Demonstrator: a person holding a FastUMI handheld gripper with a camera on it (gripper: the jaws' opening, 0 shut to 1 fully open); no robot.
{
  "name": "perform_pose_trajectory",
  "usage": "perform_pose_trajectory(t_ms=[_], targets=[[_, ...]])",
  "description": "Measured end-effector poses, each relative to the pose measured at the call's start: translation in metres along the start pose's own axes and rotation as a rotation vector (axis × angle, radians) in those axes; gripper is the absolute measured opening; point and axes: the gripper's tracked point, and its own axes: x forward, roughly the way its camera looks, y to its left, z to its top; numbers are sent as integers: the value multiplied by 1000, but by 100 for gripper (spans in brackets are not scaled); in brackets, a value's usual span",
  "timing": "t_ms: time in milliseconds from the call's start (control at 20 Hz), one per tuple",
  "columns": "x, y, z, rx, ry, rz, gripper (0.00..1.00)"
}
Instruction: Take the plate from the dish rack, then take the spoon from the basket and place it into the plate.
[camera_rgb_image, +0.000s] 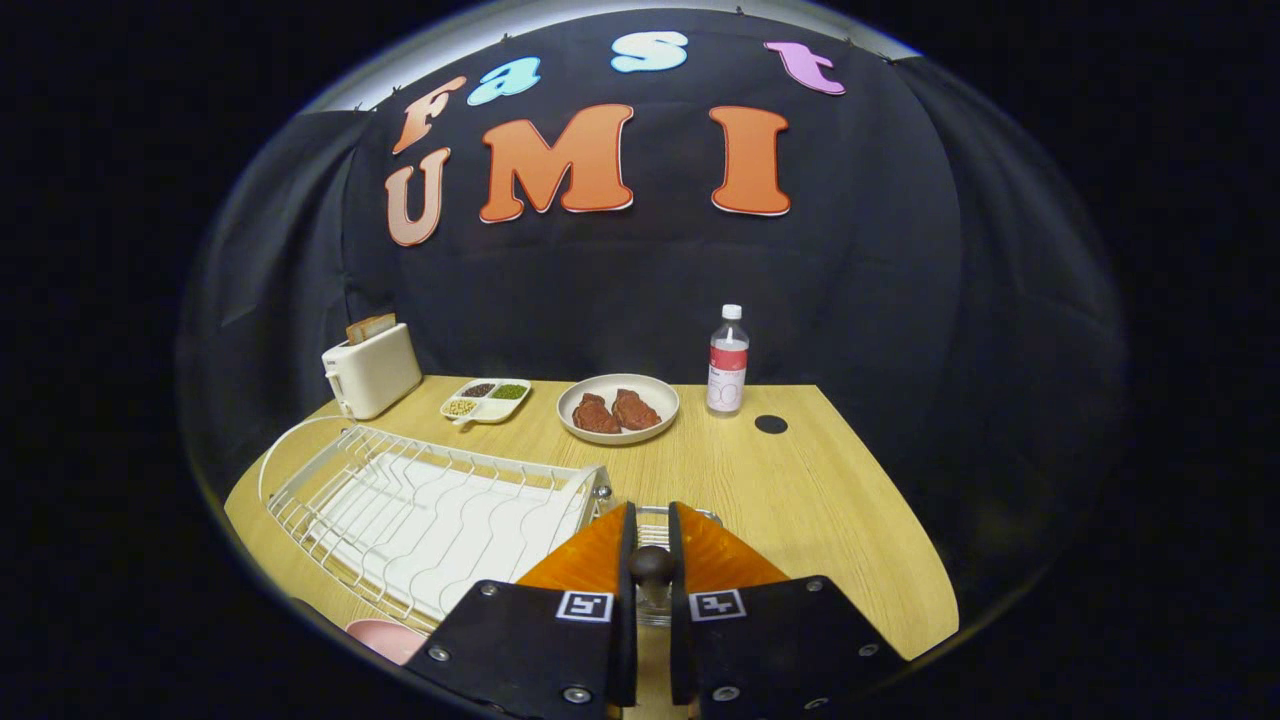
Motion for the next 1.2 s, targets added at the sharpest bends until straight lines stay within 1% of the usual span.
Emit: perform_pose_trajectory(t_ms=[300, 450, 600, 1000, 1200], targets=[[-24, 8, 50, -31, -68, 6, 13], [-42, 20, 70, -23, -96, 38, 13], [-60, 37, 82, -16, -107, 87, 13], [-97, 97, 77, -40, -115, 260, 13], [-106, 122, 60, -34, -83, 329, 13]])
